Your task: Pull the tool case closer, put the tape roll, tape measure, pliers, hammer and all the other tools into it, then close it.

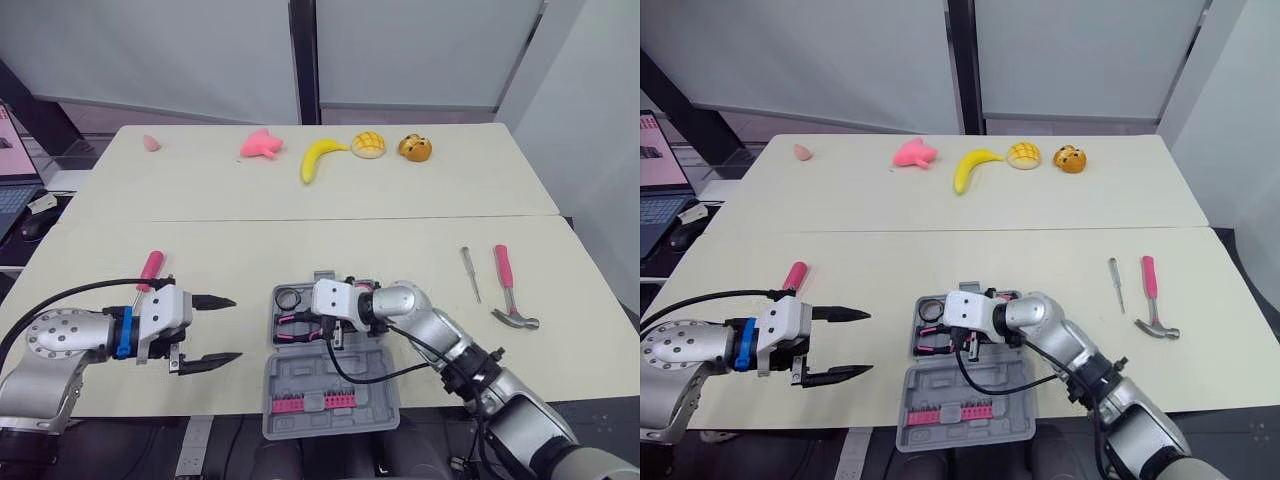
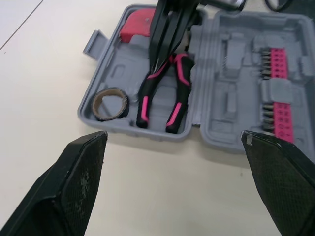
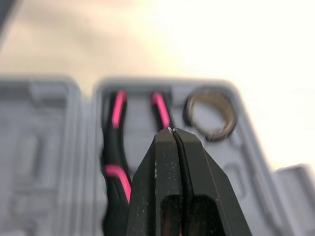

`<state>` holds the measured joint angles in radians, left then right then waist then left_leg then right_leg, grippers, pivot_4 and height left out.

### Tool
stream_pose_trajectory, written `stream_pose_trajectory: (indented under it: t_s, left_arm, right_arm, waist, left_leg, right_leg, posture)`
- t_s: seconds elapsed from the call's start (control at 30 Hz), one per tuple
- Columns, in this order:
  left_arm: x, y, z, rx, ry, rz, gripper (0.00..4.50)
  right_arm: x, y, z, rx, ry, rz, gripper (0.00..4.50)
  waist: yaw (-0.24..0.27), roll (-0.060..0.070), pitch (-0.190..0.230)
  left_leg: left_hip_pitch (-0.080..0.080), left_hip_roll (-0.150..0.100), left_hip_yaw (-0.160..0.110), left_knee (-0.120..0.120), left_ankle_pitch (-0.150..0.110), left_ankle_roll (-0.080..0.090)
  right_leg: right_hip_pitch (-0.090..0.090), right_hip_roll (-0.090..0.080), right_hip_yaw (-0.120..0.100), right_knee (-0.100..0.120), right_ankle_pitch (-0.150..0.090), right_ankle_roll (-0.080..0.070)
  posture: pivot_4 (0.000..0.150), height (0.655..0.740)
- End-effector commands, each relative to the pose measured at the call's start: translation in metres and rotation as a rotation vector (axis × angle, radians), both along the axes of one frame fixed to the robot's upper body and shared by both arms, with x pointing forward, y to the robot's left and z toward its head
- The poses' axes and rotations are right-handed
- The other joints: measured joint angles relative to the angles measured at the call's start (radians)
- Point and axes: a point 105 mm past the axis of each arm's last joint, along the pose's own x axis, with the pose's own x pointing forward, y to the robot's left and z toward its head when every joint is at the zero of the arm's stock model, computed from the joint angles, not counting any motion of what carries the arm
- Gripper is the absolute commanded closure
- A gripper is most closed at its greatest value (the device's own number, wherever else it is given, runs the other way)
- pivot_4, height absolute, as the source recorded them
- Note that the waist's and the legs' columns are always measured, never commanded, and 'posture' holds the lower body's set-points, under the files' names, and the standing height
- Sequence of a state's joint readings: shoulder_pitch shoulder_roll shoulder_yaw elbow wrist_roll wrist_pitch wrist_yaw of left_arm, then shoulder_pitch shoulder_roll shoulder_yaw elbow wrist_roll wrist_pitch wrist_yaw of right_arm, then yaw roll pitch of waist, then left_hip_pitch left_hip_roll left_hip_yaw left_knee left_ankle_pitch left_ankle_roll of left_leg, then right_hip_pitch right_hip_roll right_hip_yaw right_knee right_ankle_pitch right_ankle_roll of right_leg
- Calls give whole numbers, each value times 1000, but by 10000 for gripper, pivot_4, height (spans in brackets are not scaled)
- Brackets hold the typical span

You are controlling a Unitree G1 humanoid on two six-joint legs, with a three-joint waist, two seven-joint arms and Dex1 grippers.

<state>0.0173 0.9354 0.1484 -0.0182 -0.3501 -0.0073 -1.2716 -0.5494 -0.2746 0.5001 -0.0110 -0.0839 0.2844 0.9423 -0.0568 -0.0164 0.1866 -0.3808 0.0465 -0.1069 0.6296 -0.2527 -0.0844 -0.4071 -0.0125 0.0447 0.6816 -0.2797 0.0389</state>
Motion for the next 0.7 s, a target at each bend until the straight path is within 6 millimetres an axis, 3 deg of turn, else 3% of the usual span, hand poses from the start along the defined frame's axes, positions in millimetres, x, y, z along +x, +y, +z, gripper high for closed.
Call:
stream_pose_trajectory:
  t_s: [0.03, 0.13, 0.17, 0.3, 0.37, 0.63, 0.7]
  left_arm:
    - [0, 7, 1, -7, -32, 38, 0]
    - [-4, 6, -5, -10, -16, 35, 0]
    - [-4, 7, -7, -11, -12, 34, 1821]
    - [-8, 6, -25, -3, 30, 30, 12468]
    - [-13, 2, -44, 29, 71, 3, 18679]
    - [-3, -20, -74, 45, 87, -17, 44456]
    - [0, -24, -77, 45, 85, -15, 44788]
  right_arm:
    - [-16, -32, 31, 60, -21, 8, 44675]
    - [-30, -71, 30, -11, 15, -41, 44675]
    - [-34, -84, 27, -44, 25, -58, 44885]
    - [-44, -125, 7, -181, 47, -150, 45000]
    - [-44, -145, -9, -277, 31, -209, 45000]
    - [-32, -148, -44, -327, 50, -287, 45000]
    - [-30, -144, -49, -318, 66, -284, 45000]
  waist:
    - [9, 0, 0]
    - [18, 0, 0]
    - [23, 0, 0]
    - [22, 0, 0]
    - [18, 0, 0]
    - [12, -1, 0]
    - [12, -1, 0]
  left_leg:
    - [0, 0, 0, 0, 0, 0]
    - [0, 0, 0, 0, 0, 0]
    - [0, 0, 0, 0, 0, 0]
    - [1, 0, 1, 0, 0, 0]
    - [2, 0, 1, 0, 0, 0]
    - [2, 0, 1, 1, 0, 0]
    - [2, 0, 2, 1, 0, 0]
  right_leg:
    - [0, 0, 0, 0, 0, 0]
    - [1, -1, -1, -1, 0, 0]
    - [1, -1, -1, -1, 0, 0]
    - [1, 0, 0, -1, -1, 0]
    - [1, 0, 1, -1, -3, 4]
    - [1, 0, 1, -1, -2, 3]
    - [1, 0, 1, -1, 0, 0]
  posture:
    - [1500, 7400]
    - [1500, 7400]
    - [1500, 7400]
    - [1500, 7400]
    - [1500, 7400]
    - [1500, 7400]
    - [1500, 7400]
